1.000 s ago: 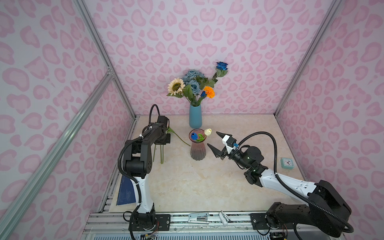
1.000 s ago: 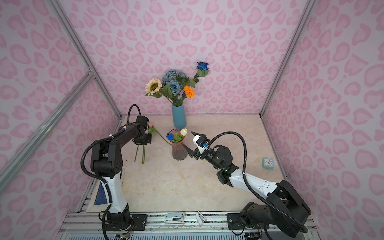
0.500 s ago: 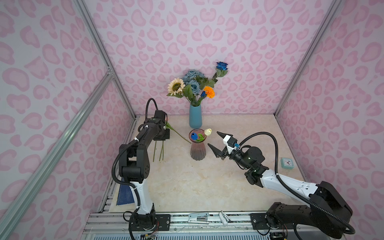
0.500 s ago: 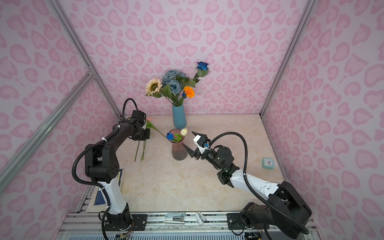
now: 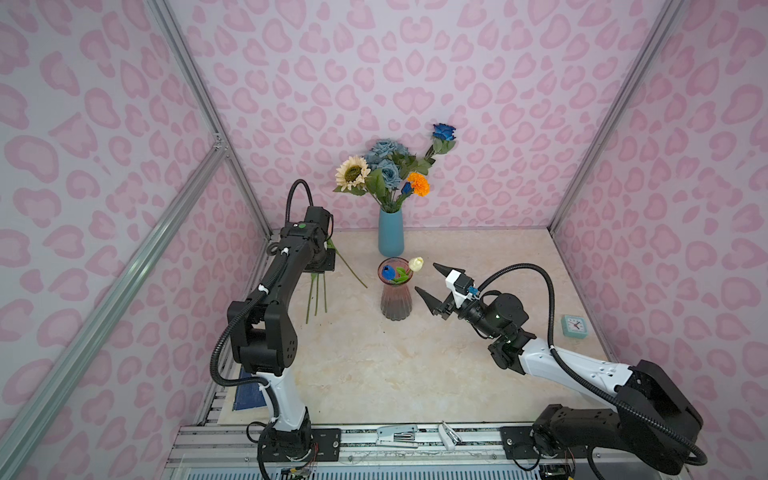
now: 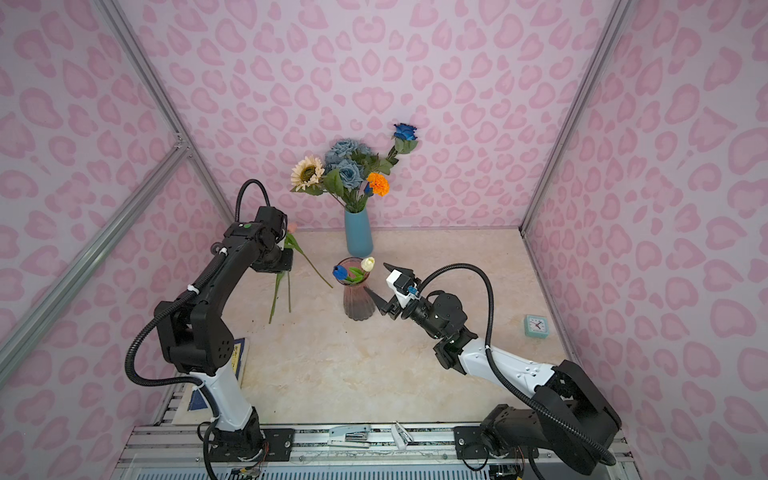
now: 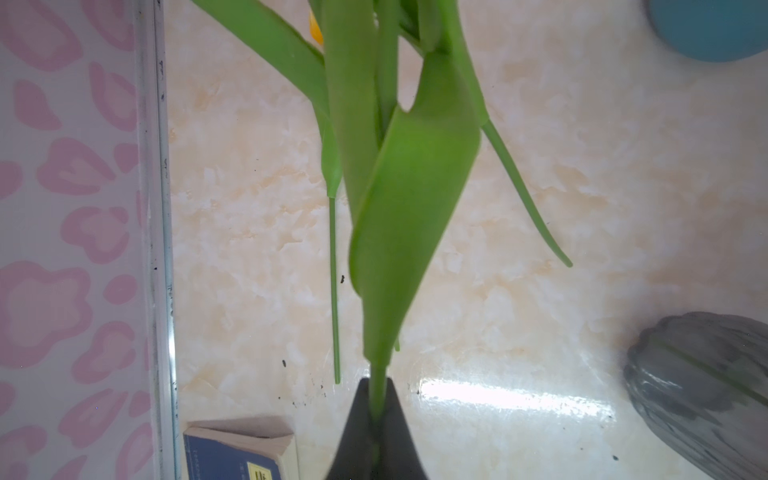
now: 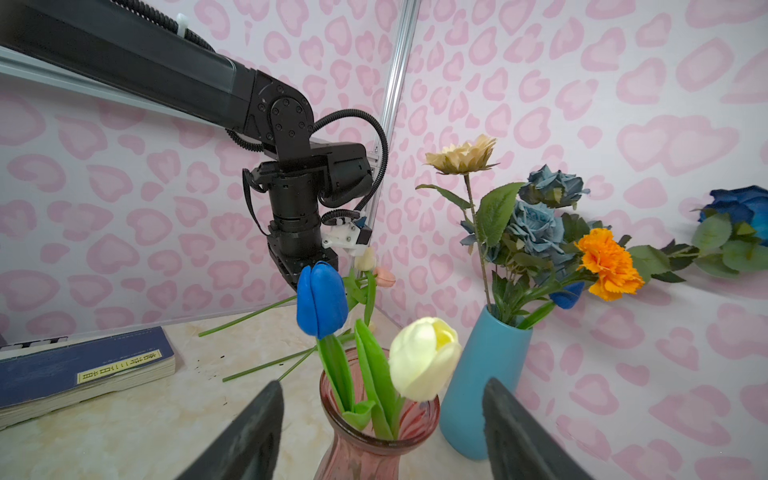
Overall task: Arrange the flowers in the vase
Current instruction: 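Close the left gripper on the pink tulip stem, then lift the pink tulip with the left gripper toward the pink vase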
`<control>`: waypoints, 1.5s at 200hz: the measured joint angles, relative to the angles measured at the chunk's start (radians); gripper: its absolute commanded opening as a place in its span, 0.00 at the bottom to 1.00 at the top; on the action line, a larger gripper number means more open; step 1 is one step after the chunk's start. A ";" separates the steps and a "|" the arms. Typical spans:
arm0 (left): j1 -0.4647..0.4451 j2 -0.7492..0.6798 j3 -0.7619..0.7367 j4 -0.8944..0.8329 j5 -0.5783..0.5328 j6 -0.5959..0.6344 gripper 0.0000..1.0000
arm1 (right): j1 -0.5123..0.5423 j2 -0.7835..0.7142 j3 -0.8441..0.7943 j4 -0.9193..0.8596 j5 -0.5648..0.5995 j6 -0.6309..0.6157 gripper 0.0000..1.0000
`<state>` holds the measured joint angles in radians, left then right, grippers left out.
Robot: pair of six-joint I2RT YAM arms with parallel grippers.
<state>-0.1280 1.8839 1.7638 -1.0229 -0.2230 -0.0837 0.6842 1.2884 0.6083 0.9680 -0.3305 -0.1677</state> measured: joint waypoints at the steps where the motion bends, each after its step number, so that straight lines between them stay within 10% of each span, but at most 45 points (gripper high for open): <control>1: 0.000 0.001 -0.001 0.000 -0.002 0.000 0.03 | 0.000 0.000 0.000 0.000 0.000 0.000 0.75; 54: -0.082 0.058 -0.047 0.016 -0.322 0.008 0.03 | 0.000 -0.007 -0.001 0.000 0.000 0.003 0.75; 108: -0.116 -0.060 -0.070 0.151 -0.366 0.046 0.02 | 0.000 -0.011 -0.015 0.006 0.002 0.003 0.75; 173: -0.062 -0.040 -0.143 0.220 -0.029 0.069 0.02 | -0.003 -0.019 -0.029 0.010 0.009 0.004 0.75; 235: -0.044 -0.034 -0.215 0.301 0.066 0.059 0.02 | -0.005 -0.026 -0.031 0.010 0.015 0.004 0.75; 300: -0.048 -0.400 -0.496 0.634 0.206 0.031 0.02 | -0.005 -0.013 -0.027 0.014 0.016 0.007 0.75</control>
<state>-0.1764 1.4841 1.2675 -0.3889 -0.0166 -0.0525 0.6788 1.2751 0.5816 0.9817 -0.3149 -0.1604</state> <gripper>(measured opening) 0.064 0.747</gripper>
